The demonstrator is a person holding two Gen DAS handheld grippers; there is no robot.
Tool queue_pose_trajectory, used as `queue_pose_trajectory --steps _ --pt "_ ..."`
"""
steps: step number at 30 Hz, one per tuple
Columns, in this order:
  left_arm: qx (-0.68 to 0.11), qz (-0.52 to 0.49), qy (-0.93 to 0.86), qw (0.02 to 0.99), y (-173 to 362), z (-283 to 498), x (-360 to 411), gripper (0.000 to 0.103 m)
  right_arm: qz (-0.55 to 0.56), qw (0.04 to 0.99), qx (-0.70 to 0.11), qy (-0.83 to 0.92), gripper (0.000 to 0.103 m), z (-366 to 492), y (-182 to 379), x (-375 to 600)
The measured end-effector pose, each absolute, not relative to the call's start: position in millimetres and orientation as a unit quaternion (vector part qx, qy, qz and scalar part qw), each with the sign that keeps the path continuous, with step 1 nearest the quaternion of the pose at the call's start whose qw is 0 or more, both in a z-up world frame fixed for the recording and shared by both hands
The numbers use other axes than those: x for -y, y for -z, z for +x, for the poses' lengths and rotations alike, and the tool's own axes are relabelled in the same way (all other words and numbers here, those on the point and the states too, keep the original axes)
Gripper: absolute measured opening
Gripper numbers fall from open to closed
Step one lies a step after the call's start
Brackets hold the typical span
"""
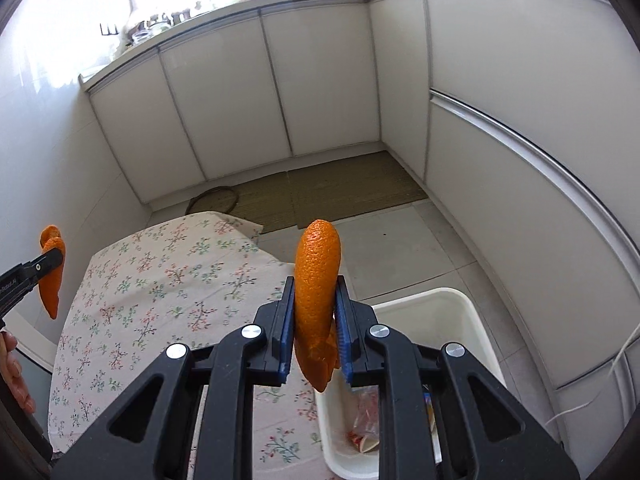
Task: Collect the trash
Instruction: 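Carry both orange peels in the tools over the white bin, then open the right tool then the left tool to drop the peels into the bin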
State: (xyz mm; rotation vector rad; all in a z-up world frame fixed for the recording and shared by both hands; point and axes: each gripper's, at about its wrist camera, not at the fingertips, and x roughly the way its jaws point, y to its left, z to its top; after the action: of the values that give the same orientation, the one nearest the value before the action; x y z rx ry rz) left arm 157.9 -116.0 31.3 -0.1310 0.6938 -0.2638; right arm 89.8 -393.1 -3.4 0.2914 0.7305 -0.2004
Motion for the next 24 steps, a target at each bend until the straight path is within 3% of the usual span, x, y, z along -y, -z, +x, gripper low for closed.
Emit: queue_pose_trajectory --steps 8,12,15,18,24 --pt "-0.344 -0.017 0.170 0.923 -19 143 173 0.021 0.159 0.916 -0.341 0.144 0.026 62 5 435" --pt "-0.348 -0.006 0.195 0.917 -15 134 200 0.021 0.151 0.916 -0.321 0.187 0.062 45 0 452" --pt "-0.346 0.005 0.215 0.913 -13 127 221 0.021 0.148 0.917 -0.304 0.214 0.070 29 -5 465" --pt "-0.343 0.012 0.237 0.909 -11 119 239 0.021 0.138 0.915 -0.283 0.251 0.087 12 -10 477" --pt "-0.349 0.004 0.291 0.890 -4 109 281 0.021 0.103 0.908 -0.268 0.303 0.094 -15 -10 498"
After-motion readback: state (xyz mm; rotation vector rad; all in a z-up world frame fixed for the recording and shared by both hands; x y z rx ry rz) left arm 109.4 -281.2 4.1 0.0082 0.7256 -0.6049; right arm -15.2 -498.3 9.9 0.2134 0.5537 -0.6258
